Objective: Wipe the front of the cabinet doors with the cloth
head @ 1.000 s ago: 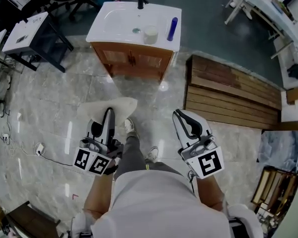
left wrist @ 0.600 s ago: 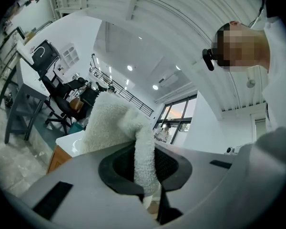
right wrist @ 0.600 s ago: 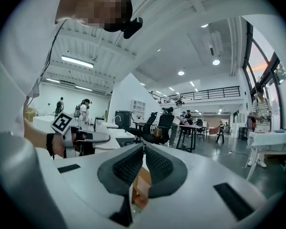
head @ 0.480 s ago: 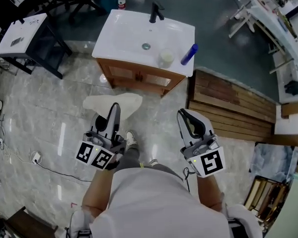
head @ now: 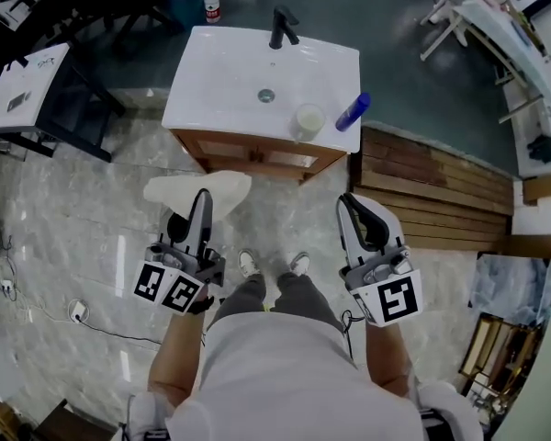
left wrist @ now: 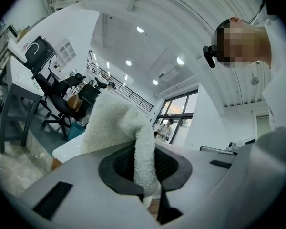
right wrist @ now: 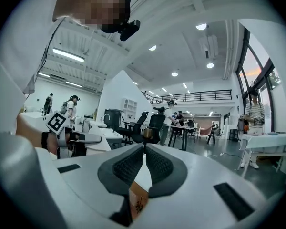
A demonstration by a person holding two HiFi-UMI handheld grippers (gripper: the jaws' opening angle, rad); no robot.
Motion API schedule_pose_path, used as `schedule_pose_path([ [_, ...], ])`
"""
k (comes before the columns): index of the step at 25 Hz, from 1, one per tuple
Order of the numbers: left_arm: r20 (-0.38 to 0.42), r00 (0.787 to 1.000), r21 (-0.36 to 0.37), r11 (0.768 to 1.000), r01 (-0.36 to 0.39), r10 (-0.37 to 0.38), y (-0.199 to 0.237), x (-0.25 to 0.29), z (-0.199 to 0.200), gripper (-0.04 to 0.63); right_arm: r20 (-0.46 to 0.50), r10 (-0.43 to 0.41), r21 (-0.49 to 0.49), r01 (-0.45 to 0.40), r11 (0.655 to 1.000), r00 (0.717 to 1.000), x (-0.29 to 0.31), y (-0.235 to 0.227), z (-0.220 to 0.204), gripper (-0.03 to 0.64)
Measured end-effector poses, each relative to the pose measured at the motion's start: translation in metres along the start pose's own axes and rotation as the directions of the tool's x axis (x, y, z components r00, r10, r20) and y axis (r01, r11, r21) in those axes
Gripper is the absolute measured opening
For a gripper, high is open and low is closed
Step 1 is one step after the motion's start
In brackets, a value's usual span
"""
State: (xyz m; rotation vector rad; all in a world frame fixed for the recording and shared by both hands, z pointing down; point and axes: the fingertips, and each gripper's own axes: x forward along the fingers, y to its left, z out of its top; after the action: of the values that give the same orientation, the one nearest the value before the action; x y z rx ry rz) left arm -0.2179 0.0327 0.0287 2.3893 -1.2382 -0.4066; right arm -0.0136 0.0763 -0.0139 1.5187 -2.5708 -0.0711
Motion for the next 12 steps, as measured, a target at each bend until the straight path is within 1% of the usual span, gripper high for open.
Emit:
schedule_pose_path([
  [2, -0.01, 1.0, 0.002, 1.0, 0.002, -0.002, -0.002, 0.014, -0.007, 0.052, -0.012, -0.002, 0.004, 0.002, 1.0, 1.0, 0.002, -0.009, -0.007, 0.044],
  [6, -0.022, 1.0, 0.014, 1.0, -0.006, 0.006, -0.001, 0.035, -0.018, 0.052, -0.026, -0.004, -0.017, 0.004, 1.0, 1.0, 0.008, -0.028, -0.018, 0.044],
  [9, -0.029, 0.999, 0.012, 1.0, -0.022, 0.022, 0.006, 0.047, -0.027, 0.052, -0.023, -0.012, 0.001, 0.012, 1.0, 1.0, 0.017, -0.038, -0.026, 0.044],
  [12, -0.048, 0.998, 0.012, 0.999, -0.048, 0.049, 0.013, 0.057, -0.041, 0.052, -0.032, 0.004, 0.028, -0.003, 1.0, 0.999, 0.027, -0.046, -0.039, 0.044],
])
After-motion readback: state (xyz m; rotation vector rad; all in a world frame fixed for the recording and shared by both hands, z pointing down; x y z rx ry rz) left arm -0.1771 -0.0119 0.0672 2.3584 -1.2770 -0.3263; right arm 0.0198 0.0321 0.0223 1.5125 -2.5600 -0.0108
